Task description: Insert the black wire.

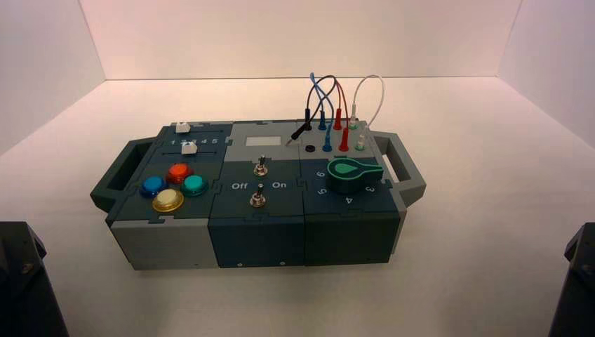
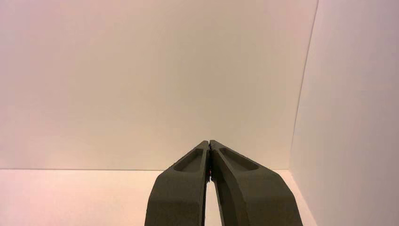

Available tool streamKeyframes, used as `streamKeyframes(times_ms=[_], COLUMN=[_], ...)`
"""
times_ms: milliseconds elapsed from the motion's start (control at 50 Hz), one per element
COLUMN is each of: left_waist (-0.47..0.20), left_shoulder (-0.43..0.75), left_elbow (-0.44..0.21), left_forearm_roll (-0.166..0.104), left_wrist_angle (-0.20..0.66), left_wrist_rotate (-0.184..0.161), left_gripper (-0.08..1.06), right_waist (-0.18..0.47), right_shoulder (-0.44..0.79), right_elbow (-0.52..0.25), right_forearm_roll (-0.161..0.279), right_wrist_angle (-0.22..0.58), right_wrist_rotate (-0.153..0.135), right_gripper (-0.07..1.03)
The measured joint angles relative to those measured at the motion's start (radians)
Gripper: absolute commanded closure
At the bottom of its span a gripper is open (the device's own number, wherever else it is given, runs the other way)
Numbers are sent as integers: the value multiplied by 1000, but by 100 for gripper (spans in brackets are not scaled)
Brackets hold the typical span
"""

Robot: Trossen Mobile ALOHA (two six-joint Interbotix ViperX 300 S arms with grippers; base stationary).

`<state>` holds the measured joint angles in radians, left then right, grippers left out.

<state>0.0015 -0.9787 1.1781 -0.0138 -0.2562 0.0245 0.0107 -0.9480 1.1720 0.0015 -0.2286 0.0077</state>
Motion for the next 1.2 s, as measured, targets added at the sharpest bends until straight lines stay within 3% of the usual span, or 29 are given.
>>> streamKeyframes(times_ms=[520,960,1200], left_waist=[0,-3,-101], left_shoulder=[3,67,103], left_elbow=[-2,-95,-143], left_forearm_roll=[0,-6,-12], left_wrist_angle=[34,288,417], left_wrist_rotate=[2,-2,-2], left_gripper=[101,101,101], right_waist=[0,40,115], right_shoulder=[0,21,74], right_elbow=[0,-61,-109], right_forearm_roll=[0,0,0], right_wrist_angle=[18,199,334], right_wrist_rotate=[2,2,8], right_gripper=[99,99,99])
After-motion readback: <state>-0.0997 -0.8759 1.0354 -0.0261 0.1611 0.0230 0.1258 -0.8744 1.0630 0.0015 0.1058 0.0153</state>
